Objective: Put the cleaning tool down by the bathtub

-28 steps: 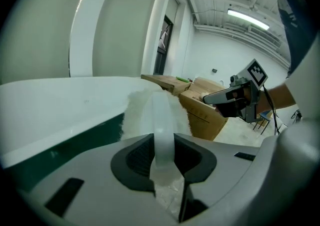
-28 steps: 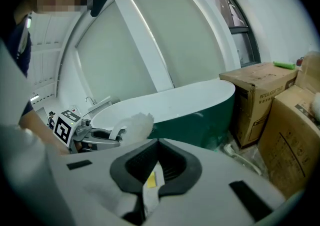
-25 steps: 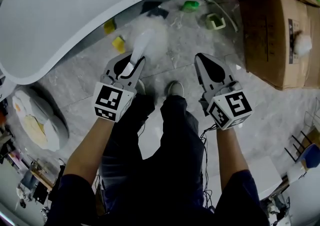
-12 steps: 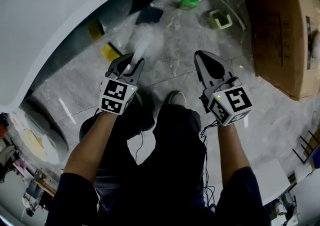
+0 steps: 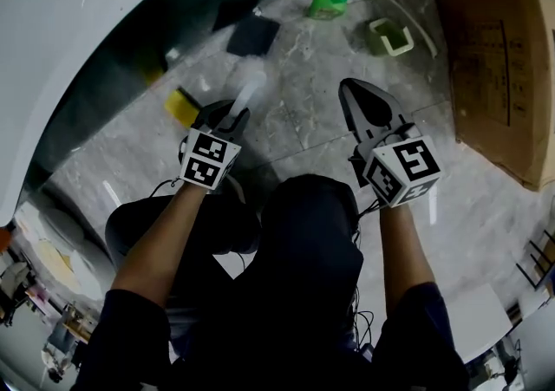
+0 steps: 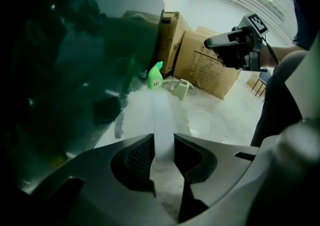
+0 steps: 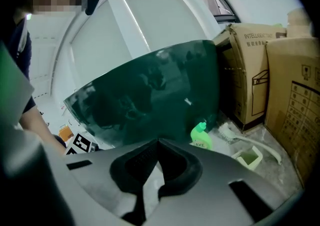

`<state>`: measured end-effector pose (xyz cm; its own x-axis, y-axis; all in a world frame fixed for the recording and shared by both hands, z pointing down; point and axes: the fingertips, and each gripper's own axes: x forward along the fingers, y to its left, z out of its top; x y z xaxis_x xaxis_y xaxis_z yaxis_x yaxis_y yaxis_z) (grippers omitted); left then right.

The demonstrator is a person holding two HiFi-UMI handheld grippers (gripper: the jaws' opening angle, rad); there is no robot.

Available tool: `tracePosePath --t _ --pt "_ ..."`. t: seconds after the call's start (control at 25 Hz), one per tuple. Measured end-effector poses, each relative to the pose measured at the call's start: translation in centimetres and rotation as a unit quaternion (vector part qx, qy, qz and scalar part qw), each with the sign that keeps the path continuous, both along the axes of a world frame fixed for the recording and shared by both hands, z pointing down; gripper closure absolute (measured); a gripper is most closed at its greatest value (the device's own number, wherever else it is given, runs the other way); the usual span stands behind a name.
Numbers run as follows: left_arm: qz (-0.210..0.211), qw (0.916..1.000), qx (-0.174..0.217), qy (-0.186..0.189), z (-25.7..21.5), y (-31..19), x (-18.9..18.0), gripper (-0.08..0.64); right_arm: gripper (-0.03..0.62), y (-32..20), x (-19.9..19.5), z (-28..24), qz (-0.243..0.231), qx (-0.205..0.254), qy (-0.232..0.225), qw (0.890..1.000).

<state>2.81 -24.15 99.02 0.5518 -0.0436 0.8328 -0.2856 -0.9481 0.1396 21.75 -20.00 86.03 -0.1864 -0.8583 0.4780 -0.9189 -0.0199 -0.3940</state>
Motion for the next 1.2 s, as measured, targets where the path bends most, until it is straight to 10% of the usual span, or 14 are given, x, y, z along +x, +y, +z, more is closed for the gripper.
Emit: tracePosePath --t 1.2 --pt "0.007 0.9921 -0.051 -0.114 17.1 0.8 -2.3 0.448 0.589 -0.6 1.7 7.7 -0.011 -0.013 0.001 1.0"
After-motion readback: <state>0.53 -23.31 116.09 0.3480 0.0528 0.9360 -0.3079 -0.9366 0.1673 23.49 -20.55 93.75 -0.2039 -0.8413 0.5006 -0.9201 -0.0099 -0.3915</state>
